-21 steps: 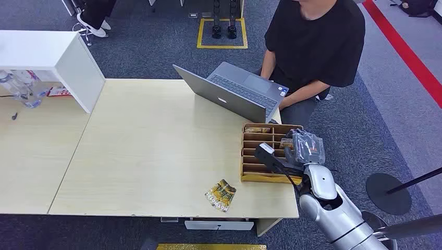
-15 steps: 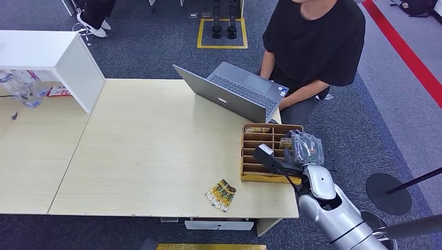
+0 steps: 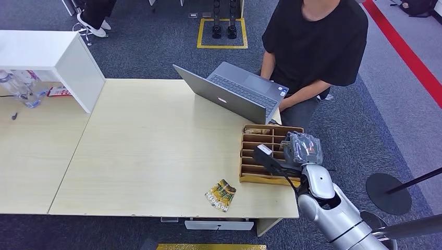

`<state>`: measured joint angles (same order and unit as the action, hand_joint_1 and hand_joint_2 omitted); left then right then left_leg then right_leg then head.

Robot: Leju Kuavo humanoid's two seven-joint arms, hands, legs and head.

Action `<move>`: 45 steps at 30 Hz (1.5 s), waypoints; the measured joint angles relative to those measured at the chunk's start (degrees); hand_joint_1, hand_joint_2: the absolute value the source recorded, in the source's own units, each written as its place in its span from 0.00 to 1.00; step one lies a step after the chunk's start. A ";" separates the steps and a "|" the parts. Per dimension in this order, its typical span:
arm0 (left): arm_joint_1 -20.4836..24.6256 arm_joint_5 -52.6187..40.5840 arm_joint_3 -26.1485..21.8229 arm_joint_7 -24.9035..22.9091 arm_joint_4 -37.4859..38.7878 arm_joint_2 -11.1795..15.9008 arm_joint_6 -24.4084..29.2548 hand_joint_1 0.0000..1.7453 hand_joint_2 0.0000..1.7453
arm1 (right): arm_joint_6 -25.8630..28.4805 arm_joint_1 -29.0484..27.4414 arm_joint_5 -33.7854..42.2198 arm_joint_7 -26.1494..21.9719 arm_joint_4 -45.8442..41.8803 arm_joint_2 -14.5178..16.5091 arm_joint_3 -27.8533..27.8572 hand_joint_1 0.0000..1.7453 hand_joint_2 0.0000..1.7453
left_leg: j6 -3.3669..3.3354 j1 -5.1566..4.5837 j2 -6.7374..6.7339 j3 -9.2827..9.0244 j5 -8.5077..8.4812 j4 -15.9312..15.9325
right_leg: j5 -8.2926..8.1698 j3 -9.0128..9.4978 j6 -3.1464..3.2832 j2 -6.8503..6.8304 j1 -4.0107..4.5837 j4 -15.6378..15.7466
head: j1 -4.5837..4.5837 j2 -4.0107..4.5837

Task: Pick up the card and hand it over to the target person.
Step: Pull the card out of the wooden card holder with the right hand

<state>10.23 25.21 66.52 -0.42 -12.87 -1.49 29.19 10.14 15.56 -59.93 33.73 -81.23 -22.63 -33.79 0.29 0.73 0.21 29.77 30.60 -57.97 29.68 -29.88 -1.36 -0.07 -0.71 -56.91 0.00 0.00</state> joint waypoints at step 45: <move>-0.55 -0.03 -1.40 0.56 -0.01 -0.22 0.18 0.00 0.00 | -6.00 0.82 -12.92 3.21 -20.01 -4.89 1.76 0.79 1.00 | 0.00 -0.04 -0.03 0.10 0.03 -0.10 | 0.04 -0.14 0.00 0.03 -0.04 -0.13 | 0.00 0.00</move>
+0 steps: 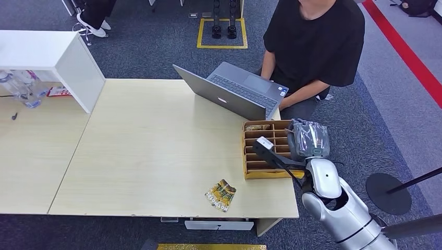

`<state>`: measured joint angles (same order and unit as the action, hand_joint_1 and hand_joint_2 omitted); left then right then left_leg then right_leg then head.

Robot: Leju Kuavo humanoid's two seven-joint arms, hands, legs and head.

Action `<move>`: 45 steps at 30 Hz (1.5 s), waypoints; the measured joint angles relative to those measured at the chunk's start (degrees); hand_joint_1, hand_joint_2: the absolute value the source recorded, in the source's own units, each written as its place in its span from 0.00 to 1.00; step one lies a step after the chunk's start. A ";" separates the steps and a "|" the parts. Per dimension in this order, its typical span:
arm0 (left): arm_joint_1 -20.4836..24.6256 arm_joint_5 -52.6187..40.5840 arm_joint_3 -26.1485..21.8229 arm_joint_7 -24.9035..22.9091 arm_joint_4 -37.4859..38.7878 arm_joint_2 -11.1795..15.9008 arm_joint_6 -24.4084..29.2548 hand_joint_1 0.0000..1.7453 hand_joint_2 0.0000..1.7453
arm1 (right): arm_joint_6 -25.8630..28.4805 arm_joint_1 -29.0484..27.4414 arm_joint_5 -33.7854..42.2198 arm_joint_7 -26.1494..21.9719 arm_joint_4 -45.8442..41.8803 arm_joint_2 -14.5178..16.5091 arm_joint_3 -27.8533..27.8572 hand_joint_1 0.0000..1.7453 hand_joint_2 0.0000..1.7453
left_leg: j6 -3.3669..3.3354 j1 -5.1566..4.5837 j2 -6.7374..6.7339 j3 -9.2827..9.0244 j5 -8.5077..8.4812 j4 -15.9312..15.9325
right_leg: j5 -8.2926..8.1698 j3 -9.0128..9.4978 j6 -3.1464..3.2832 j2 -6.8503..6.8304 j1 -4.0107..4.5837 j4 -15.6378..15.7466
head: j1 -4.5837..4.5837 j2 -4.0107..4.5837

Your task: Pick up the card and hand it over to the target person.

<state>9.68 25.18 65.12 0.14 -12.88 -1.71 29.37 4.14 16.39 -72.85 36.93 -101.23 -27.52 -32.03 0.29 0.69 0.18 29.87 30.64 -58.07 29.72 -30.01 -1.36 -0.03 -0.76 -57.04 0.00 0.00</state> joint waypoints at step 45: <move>1.44 -1.45 0.61 -0.53 0.16 -0.16 -0.53 0.00 0.00 | 0.54 8.96 6.13 -1.02 5.45 -4.05 6.20 0.80 1.00 | -0.01 0.02 0.02 -0.03 -0.05 0.01 | -0.07 0.06 -0.02 -0.02 0.02 0.08 | 0.00 0.00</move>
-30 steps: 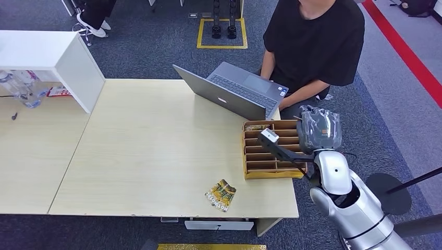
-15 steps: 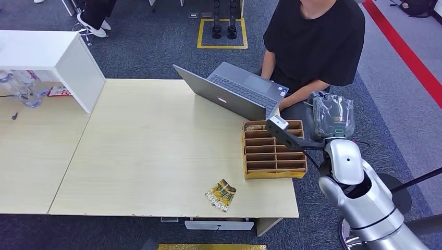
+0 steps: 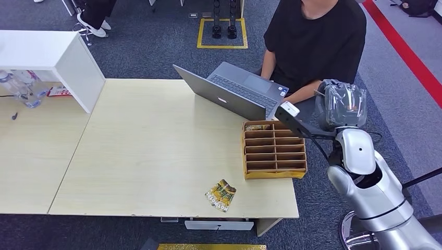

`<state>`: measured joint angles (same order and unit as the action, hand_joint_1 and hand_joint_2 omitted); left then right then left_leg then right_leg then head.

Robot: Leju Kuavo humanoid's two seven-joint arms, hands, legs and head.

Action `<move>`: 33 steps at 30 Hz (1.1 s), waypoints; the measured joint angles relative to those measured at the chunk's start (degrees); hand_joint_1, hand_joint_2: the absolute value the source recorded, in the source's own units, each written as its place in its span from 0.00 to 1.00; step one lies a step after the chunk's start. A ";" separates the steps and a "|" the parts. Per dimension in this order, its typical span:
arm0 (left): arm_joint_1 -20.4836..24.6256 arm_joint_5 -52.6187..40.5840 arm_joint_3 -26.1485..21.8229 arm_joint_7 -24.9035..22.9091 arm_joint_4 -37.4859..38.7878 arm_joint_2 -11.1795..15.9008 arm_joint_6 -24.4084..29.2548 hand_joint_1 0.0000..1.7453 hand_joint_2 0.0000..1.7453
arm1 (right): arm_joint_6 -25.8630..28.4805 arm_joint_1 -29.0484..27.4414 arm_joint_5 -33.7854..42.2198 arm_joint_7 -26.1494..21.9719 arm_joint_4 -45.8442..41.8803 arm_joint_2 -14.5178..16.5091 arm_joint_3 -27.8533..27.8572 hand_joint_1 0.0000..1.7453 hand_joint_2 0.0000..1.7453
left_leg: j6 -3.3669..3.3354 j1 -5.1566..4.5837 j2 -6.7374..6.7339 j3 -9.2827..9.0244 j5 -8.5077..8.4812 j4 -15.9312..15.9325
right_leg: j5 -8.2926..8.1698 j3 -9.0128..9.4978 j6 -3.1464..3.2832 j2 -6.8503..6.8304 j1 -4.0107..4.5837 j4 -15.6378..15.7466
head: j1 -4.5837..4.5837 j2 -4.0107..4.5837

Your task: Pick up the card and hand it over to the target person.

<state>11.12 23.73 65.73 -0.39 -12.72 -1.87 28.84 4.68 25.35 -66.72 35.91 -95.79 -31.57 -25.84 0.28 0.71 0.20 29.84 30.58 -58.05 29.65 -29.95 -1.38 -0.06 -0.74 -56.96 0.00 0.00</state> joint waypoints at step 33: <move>0.03 -0.63 0.11 -0.32 -0.04 0.46 -0.22 0.00 0.00 | 0.41 -0.22 3.29 0.50 5.55 0.53 -1.69 0.81 1.00 | 0.01 0.02 -0.03 -0.09 0.01 0.07 | 0.00 0.09 0.01 0.04 0.02 0.07 | 0.00 0.00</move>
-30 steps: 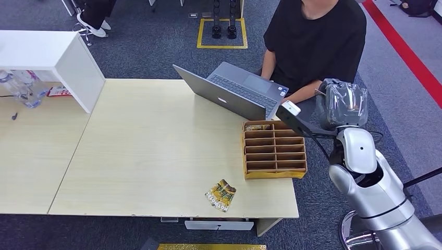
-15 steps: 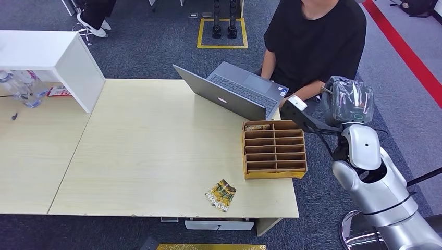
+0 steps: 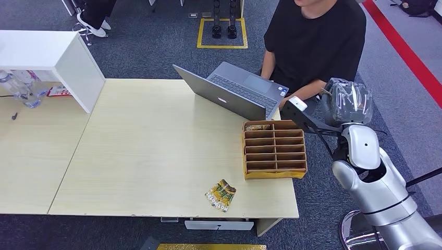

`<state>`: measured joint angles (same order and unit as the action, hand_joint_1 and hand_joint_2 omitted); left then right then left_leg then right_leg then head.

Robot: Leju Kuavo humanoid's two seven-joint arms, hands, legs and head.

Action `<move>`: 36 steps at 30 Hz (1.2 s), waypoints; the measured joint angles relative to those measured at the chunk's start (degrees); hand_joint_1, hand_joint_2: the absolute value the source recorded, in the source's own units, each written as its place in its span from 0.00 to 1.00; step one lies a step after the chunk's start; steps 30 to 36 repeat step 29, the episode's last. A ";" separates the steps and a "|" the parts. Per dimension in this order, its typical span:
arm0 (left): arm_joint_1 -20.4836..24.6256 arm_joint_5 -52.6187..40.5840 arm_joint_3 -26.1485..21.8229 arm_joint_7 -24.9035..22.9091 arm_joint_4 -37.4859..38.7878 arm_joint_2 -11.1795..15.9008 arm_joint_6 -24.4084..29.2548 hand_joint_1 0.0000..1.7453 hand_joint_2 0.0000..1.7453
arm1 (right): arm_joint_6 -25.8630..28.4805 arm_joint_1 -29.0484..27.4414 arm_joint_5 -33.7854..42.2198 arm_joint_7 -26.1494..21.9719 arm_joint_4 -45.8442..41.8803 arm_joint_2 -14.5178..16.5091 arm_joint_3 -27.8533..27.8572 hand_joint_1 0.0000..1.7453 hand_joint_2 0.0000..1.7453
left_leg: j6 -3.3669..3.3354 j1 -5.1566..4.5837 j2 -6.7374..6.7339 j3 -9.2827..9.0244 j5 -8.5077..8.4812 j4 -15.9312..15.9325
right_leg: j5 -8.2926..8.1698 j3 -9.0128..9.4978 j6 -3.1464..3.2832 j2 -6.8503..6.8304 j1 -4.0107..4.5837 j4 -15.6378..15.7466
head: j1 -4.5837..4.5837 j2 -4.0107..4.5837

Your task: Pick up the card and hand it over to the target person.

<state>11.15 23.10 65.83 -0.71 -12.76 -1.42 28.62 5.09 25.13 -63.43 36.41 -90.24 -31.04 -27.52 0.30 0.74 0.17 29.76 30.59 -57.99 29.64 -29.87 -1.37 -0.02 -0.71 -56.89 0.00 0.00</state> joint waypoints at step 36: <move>0.18 -0.36 0.03 -0.24 0.01 -0.25 -0.08 0.00 0.00 | -0.96 -1.19 0.87 -0.27 8.03 -0.92 -1.22 0.80 1.00 | 0.00 0.00 0.07 0.00 0.01 -0.01 | 0.03 0.02 0.00 -0.07 0.00 0.00 | 0.00 0.00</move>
